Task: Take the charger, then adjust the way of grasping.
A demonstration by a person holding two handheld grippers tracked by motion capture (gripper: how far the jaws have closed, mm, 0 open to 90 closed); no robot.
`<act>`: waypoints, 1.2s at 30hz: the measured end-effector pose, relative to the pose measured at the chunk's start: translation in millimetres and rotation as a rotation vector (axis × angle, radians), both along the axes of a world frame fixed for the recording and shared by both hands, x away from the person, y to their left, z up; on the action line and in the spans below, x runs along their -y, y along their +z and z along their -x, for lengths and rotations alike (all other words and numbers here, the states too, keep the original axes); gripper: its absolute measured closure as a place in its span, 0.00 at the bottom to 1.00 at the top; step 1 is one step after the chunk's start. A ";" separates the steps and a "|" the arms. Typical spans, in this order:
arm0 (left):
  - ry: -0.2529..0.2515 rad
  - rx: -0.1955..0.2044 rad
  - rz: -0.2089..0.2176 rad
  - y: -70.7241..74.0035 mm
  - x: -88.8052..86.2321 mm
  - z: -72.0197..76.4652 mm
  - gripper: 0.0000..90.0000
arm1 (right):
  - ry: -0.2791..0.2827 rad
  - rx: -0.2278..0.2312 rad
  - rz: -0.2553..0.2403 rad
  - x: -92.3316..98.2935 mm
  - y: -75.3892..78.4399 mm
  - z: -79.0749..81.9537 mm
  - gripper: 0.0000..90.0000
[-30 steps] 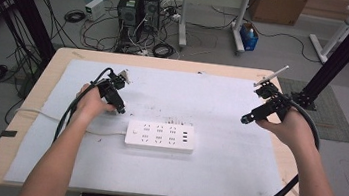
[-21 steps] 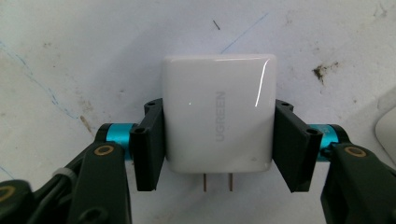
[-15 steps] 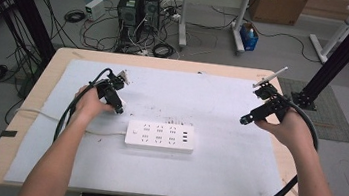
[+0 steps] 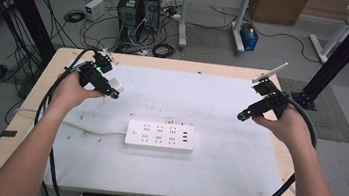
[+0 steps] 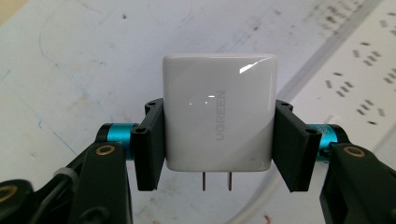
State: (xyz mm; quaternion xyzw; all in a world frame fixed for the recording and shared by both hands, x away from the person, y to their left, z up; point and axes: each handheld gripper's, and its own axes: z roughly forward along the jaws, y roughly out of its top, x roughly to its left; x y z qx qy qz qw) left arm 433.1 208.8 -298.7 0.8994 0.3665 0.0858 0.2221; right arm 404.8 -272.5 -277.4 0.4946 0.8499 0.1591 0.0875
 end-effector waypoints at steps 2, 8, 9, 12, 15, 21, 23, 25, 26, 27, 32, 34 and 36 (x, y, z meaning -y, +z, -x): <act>-0.011 0.005 -0.005 4.7 0.9 2.8 0.47 | 0.000 -0.005 0.009 -2.4 2.7 0.3 0.11; -0.030 0.025 -0.031 22.4 2.3 11.7 0.47 | 0.004 0.006 0.014 -8.8 10.3 2.8 0.11; -0.030 0.024 -0.030 23.6 2.5 12.2 0.47 | 0.007 0.005 0.016 -10.0 10.9 3.0 0.11; -0.038 0.023 -0.036 26.2 1.9 11.6 0.47 | 0.010 0.006 0.021 -12.2 13.1 3.7 0.11; -0.034 0.026 -0.039 27.1 1.7 11.0 0.47 | 0.007 0.001 0.027 -12.5 14.7 3.2 0.11; -0.088 0.073 -0.016 32.9 11.1 19.1 0.47 | -0.005 -0.020 -0.059 -13.2 24.4 4.5 0.11; -0.105 0.082 -0.002 33.7 14.5 20.4 0.47 | -0.007 -0.019 -0.064 -14.6 26.1 5.2 0.11; -0.171 0.112 0.046 34.0 27.4 24.3 0.47 | -0.015 -0.054 -0.123 -19.7 31.0 7.5 0.18; -0.197 0.120 0.066 33.4 32.6 25.8 0.47 | -0.013 -0.057 -0.143 -22.1 32.4 8.2 0.18; -0.197 0.120 0.066 33.4 32.6 25.8 0.47 | -0.013 -0.057 -0.143 -22.1 32.4 8.2 0.18; -0.345 0.169 0.178 25.0 66.3 32.7 0.47 | -0.017 -0.104 -0.284 -41.2 37.8 9.5 0.18; -0.368 0.178 0.192 23.4 72.2 33.6 0.47 | -0.021 -0.126 -0.357 -47.3 39.3 9.3 0.19; -0.436 0.196 0.248 20.3 87.4 36.0 0.47 | -0.019 -0.146 -0.419 -52.8 39.3 8.0 0.19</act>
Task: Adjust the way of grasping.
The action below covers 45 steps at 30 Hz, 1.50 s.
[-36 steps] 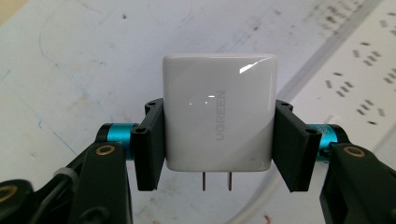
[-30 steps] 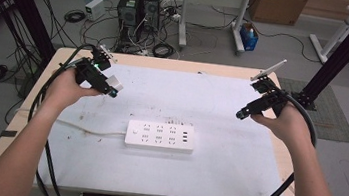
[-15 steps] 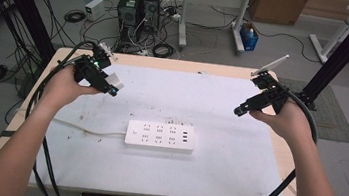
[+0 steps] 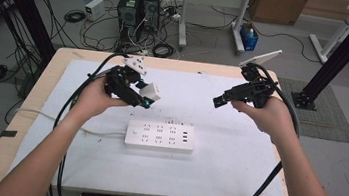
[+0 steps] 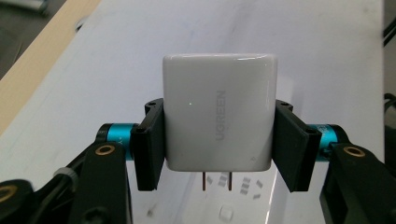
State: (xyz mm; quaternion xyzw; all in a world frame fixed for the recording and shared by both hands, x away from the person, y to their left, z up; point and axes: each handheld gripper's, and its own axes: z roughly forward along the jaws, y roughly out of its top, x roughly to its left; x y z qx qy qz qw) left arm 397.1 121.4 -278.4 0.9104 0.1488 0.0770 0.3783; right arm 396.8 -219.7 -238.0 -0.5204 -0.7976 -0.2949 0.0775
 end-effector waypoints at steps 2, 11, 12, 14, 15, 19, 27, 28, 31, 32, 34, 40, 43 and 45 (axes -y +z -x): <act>-0.025 0.000 0.015 -0.6 4.6 0.4 0.47 | -0.008 -0.016 -0.043 -5.6 -0.8 -1.1 0.21; -0.168 0.020 0.102 -3.6 44.5 6.6 0.47 | -0.023 -0.117 -0.214 -27.4 -10.6 0.3 0.23; -0.168 0.020 0.102 -3.6 44.5 6.6 0.47 | -0.023 -0.117 -0.214 -27.4 -10.6 0.3 0.23; -0.187 0.031 0.104 -3.7 54.3 8.0 0.47 | -0.012 -0.124 -0.222 -36.2 -12.1 1.1 0.30; -0.193 0.039 0.105 -3.4 56.9 9.0 0.47 | -0.008 -0.132 -0.227 -39.1 -13.2 0.8 0.30; -0.213 0.050 0.102 -2.2 63.0 11.9 0.47 | 0.000 -0.177 -0.234 -50.2 -20.2 -1.2 0.32; -0.222 0.128 0.043 -3.8 72.6 20.0 0.47 | 0.023 -0.198 -0.254 -61.8 -27.7 -3.2 0.65; -0.222 0.128 0.043 -3.8 72.6 20.0 0.47 | 0.023 -0.198 -0.254 -61.8 -27.7 -3.2 0.65; -0.218 0.194 0.022 -2.9 74.7 23.3 0.47 | 0.022 -0.203 -0.285 -58.1 -28.7 -4.8 0.69; -0.211 0.186 0.028 -2.7 75.5 23.5 0.46 | 0.025 -0.195 -0.289 -56.3 -28.0 -4.9 0.70; -0.177 0.229 -0.029 -3.4 75.0 24.8 0.38 | 0.017 -0.177 -0.293 -53.3 -26.2 -4.3 0.70; -0.112 0.217 -0.155 -6.3 58.9 27.8 0.27 | 0.026 -0.117 -0.212 -38.9 -12.9 -3.4 0.70; -0.045 0.176 -0.268 -4.4 33.3 28.2 0.27 | 0.064 -0.058 -0.111 -34.9 -4.6 -2.1 0.70; -0.015 0.149 -0.282 -4.4 26.1 27.8 0.27 | 0.078 -0.041 -0.080 -34.0 -2.2 -1.5 0.70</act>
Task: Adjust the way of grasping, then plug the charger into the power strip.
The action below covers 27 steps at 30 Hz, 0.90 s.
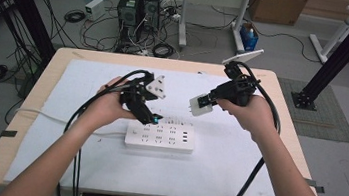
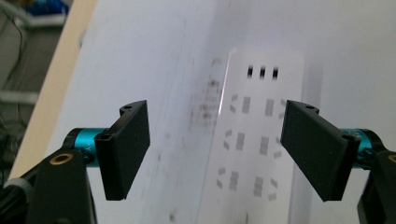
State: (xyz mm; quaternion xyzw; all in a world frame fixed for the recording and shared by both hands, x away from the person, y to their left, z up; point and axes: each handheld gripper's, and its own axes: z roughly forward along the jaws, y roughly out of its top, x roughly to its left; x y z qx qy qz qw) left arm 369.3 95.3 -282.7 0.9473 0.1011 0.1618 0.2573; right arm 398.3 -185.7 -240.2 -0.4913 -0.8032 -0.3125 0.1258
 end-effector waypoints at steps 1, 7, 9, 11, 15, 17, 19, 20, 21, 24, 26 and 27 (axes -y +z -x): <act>0.071 -0.050 -0.050 -0.3 -14.6 -2.8 0.27 | 0.018 0.035 0.092 0.5 3.7 0.9 0.70; 0.222 -0.127 -0.186 -5.9 -48.6 -9.8 0.27 | 0.136 0.123 0.356 -0.6 3.7 2.1 0.70; 0.257 -0.150 -0.227 -9.4 -59.6 -11.3 0.27 | 0.162 0.136 0.391 -1.0 3.6 2.2 0.70; 0.290 -0.178 -0.260 -12.6 -69.1 -12.6 0.27 | 0.218 0.162 0.473 -2.1 5.4 2.0 0.70; 0.317 -0.213 -0.273 -17.7 -84.4 -11.2 0.27 | 0.273 0.180 0.498 -2.5 11.4 0.3 0.70; 0.321 -0.214 -0.268 -17.7 -86.8 -10.8 0.27 | 0.292 0.186 0.509 -3.9 13.6 -0.3 0.70; 0.333 -0.213 -0.257 -17.0 -91.4 -8.5 0.27 | 0.301 0.195 0.513 -5.4 15.5 -0.7 0.70; 0.333 -0.213 -0.257 -17.0 -91.4 -8.5 0.27 | 0.305 0.193 0.509 -6.1 16.1 -0.9 0.70; 0.332 -0.216 -0.260 -16.0 -92.5 -7.8 0.27 | 0.307 0.190 0.510 -7.1 16.4 -1.1 0.70; 0.330 -0.210 -0.252 -14.0 -95.3 -6.5 0.27 | 0.328 0.194 0.521 -10.1 14.8 -2.0 0.70; 0.336 -0.209 -0.242 -13.0 -97.1 -6.0 0.27 | 0.360 0.203 0.529 -12.6 12.2 -2.9 0.70; 0.336 -0.206 -0.242 -12.3 -98.0 -6.0 0.27 | 0.370 0.202 0.540 -14.8 11.3 -2.9 0.70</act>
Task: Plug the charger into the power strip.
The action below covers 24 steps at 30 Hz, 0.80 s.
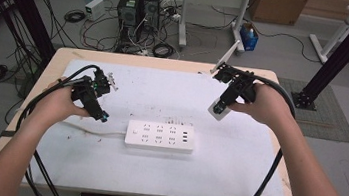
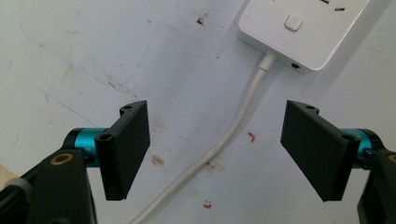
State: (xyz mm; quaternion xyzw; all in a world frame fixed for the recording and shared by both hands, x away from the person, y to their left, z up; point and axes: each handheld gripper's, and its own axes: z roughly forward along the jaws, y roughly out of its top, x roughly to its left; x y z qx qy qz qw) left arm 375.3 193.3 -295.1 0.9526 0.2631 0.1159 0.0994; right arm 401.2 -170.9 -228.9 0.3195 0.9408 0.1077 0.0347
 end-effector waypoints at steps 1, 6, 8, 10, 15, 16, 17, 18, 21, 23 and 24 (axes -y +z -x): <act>-0.001 -0.002 0.003 0.4 -0.8 0.0 0.27 | 0.010 0.005 0.005 -1.8 -1.4 -0.8 0.70; 0.000 -0.007 0.009 -1.5 -4.5 -1.3 0.27 | 0.077 0.009 0.030 -11.5 -7.5 -3.6 0.70; 0.001 -0.012 0.012 -2.8 -6.3 -1.8 0.27 | 0.126 0.018 0.052 -20.5 -13.7 -5.6 0.70; -0.001 -0.013 0.023 -4.2 -8.2 -1.6 0.27 | 0.143 0.021 0.060 -24.1 -16.1 -5.8 0.70; 0.004 -0.016 0.026 -8.9 -13.3 0.0 0.27 | 0.249 0.022 0.084 -45.6 -35.2 -11.7 0.70; 0.004 -0.016 0.026 -8.9 -13.3 0.0 0.27 | 0.249 0.022 0.084 -45.6 -35.2 -11.7 0.70; 0.001 -0.014 0.024 -9.4 -14.0 0.5 0.27 | 0.288 0.026 0.093 -53.3 -42.4 -12.1 0.70; 0.005 -0.014 0.025 -9.9 -14.6 1.1 0.27 | 0.288 0.026 0.093 -53.3 -42.4 -12.1 0.70; 0.007 -0.019 0.022 -11.5 -16.3 1.9 0.27 | 0.389 0.029 0.103 -68.3 -57.8 -11.2 0.70; 0.004 -0.019 0.018 -11.9 -16.6 1.8 0.27 | 0.433 0.039 0.109 -72.6 -61.3 -11.0 0.70; 0.003 -0.018 0.020 -12.7 -16.1 2.5 0.27 | 0.479 0.027 0.112 -83.1 -68.5 -9.6 0.70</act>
